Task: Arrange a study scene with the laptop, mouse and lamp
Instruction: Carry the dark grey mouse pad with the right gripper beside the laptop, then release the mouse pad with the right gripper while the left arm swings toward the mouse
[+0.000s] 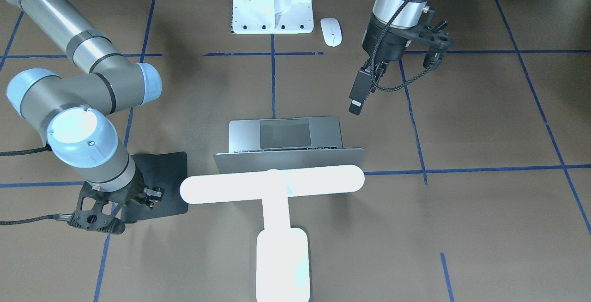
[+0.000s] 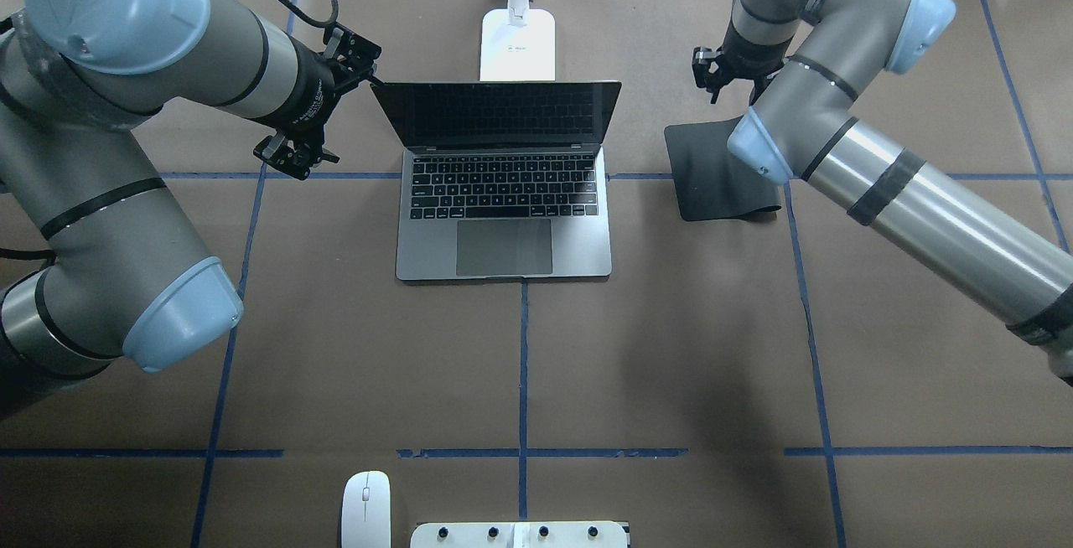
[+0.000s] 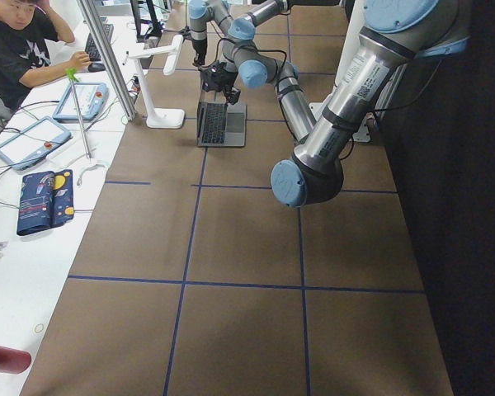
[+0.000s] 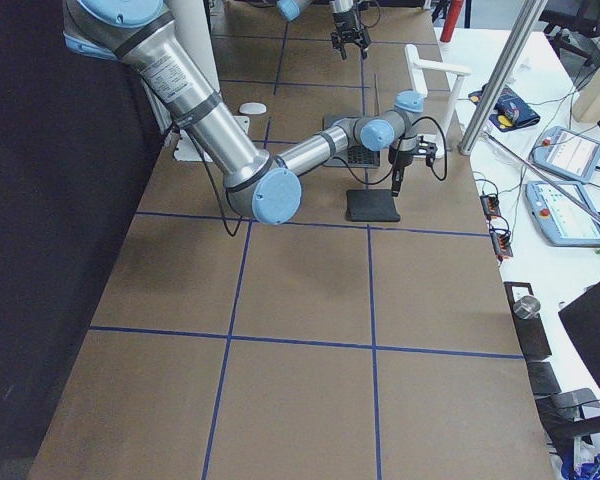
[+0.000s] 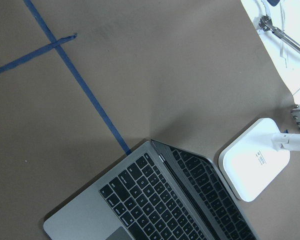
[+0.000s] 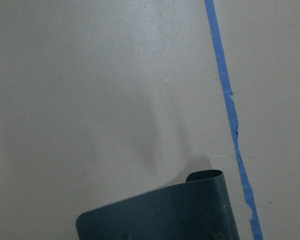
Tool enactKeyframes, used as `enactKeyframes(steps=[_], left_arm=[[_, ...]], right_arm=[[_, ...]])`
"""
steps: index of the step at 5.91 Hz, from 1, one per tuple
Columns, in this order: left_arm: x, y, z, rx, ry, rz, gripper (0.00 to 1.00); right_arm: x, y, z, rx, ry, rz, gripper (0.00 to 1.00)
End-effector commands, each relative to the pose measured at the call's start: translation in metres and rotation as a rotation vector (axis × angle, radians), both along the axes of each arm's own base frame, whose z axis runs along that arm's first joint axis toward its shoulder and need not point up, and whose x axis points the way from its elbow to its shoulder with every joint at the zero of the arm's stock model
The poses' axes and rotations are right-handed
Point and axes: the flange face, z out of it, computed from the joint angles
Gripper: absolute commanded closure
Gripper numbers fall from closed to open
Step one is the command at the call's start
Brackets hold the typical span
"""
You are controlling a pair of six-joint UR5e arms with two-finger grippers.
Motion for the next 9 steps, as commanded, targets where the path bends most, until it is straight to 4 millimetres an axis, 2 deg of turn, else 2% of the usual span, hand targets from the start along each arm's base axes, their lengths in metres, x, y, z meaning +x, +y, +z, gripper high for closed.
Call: enactKeyframes(steps=[1,2,3,4,5,6,8,9], left_arm=[[-0.008,0.011,0.022,-0.013,-0.02,0.006,0.0],[-0.017,0.027,0.034,-0.012,-0.025,0.019,0.0],[-0.003,0.045,0.043,-0.009,-0.038,0.066,0.0],[0.024,0.105,0.066,0.046,-0.095,0.235,0.0],[0.031,0.147,0.084,0.118,-0.137,0.376,0.0],[0.061,0.205,0.104,0.174,-0.179,0.549,0.0],[0.118,0.308,0.13,0.306,-0.266,0.775,0.0],[0.126,0.32,0.135,0.313,-0.272,0.807,0.0]], right_arm=[[0.048,0.022,0.008,-0.031,-0.052,0.009,0.0],[0.077,0.049,0.003,-0.033,-0.05,0.02,0.0],[0.113,0.073,0.007,0.004,-0.055,0.012,0.0],[0.145,0.111,0.027,0.025,-0.058,-0.008,0.0],[0.173,0.138,0.036,0.013,-0.105,-0.028,0.0],[0.201,0.158,0.042,0.015,-0.135,-0.031,0.0],[0.202,0.159,0.041,0.018,-0.143,-0.038,0.0],[0.202,0.158,0.039,0.022,-0.145,-0.038,0.0]])
